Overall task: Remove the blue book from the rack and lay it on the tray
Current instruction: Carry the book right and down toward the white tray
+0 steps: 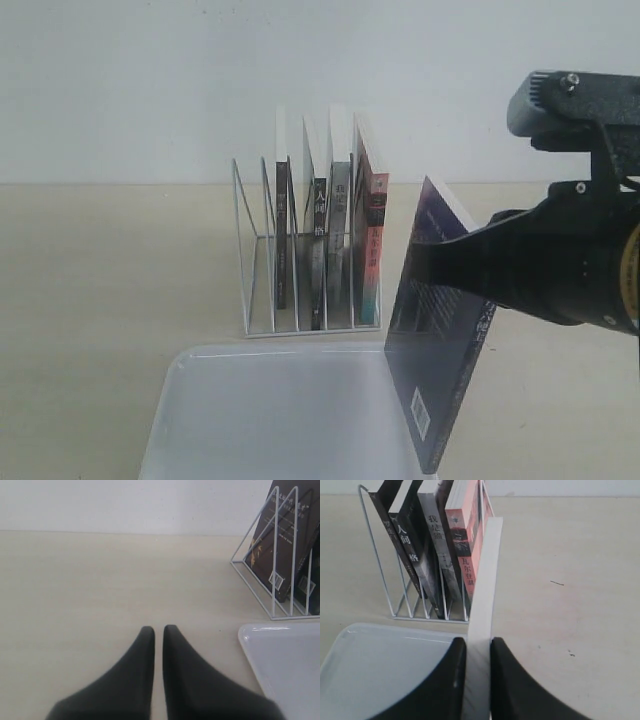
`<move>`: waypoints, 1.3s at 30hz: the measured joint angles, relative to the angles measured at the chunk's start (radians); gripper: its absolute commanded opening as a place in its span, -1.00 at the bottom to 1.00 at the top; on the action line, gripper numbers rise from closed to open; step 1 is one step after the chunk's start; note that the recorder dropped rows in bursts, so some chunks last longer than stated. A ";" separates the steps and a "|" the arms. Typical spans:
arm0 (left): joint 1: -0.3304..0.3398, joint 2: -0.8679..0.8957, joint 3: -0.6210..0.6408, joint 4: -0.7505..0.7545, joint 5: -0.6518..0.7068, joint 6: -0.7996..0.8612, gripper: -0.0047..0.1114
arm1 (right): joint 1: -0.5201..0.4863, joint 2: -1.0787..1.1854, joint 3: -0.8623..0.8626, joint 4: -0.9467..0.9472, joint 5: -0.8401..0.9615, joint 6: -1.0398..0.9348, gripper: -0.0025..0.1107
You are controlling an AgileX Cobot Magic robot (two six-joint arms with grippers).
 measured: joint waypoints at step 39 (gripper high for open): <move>0.000 0.000 0.000 0.000 0.000 0.000 -0.82 | 0.089 0.083 0.054 -0.318 0.041 0.312 -0.96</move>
